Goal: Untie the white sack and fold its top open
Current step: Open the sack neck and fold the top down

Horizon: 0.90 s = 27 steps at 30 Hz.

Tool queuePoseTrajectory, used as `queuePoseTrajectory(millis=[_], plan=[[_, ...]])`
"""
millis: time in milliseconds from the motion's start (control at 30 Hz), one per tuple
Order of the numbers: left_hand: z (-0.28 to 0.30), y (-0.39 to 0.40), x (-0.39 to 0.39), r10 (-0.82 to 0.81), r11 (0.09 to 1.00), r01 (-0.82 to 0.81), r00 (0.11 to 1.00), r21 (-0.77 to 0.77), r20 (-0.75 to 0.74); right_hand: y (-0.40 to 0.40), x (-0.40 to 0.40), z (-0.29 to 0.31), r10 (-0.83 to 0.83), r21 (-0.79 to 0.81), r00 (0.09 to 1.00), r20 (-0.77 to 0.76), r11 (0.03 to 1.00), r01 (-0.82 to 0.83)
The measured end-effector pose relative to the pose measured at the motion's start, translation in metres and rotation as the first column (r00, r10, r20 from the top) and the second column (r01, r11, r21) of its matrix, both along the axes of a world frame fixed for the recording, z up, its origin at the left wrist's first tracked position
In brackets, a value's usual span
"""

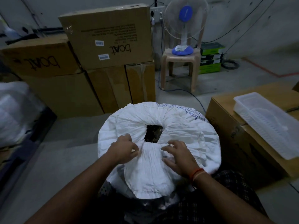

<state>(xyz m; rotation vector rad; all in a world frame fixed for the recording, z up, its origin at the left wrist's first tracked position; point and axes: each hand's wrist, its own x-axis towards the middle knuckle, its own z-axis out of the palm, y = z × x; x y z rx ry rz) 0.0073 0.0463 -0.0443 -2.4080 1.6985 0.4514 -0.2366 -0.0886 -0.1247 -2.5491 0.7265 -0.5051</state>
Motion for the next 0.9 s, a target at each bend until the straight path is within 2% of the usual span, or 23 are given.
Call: queuePoseTrajectory(millis=[33,100,167,233,300,400,500,667,733,767,833,900], plan=[[-0.007,0.006,-0.002,0.102,0.992,-0.102,0.995,-0.074,-0.008,0.001,0.004,0.000,-0.005,-0.006,0.999,-0.035,1.000,0.004],[-0.026,0.016,-0.010,0.208,0.972,-0.212,0.977,-0.097,-0.055,-0.001,0.011,-0.005,0.003,-0.046,0.994,-0.106,0.999,-0.007],[-0.047,0.023,-0.016,0.220,0.964,-0.235,0.967,-0.122,-0.126,-0.005,0.018,-0.011,0.052,-0.032,0.982,-0.181,0.998,-0.059],[-0.057,0.029,-0.021,0.192,0.963,-0.217,0.968,-0.159,-0.161,-0.009,0.023,-0.015,0.126,0.054,0.965,-0.228,0.992,-0.116],[-0.054,0.040,-0.020,0.179,0.945,-0.210,0.974,-0.252,-0.142,-0.010,0.024,-0.012,0.163,0.105,0.965,-0.203,0.984,-0.144],[-0.053,0.058,-0.006,0.219,0.865,-0.272,0.961,-0.423,-0.170,-0.010,0.013,0.003,0.225,-0.004,0.970,-0.095,0.974,-0.226],[-0.031,0.080,0.014,0.194,0.836,-0.187,0.980,-0.516,-0.040,0.001,-0.003,0.023,0.279,-0.088,0.958,-0.068,0.955,-0.284],[-0.007,0.095,0.035,0.267,0.801,-0.202,0.963,-0.564,0.035,0.029,-0.022,0.033,0.306,-0.132,0.951,-0.032,0.942,-0.308],[-0.009,0.104,0.034,0.333,0.807,-0.262,0.942,-0.530,0.042,0.042,-0.021,0.034,0.280,-0.076,0.960,-0.026,0.957,-0.281],[-0.016,0.107,0.032,0.325,0.814,-0.274,0.946,-0.512,0.011,0.048,-0.018,0.033,0.269,-0.065,0.963,-0.025,0.961,-0.270],[-0.035,0.111,0.034,0.325,0.819,-0.295,0.945,-0.493,-0.026,0.052,-0.007,0.027,0.277,-0.146,0.958,-0.071,0.948,-0.284],[-0.051,0.111,0.035,0.346,0.839,-0.344,0.935,-0.422,-0.076,0.051,-0.001,0.023,0.275,-0.104,0.948,-0.158,0.950,-0.293]])
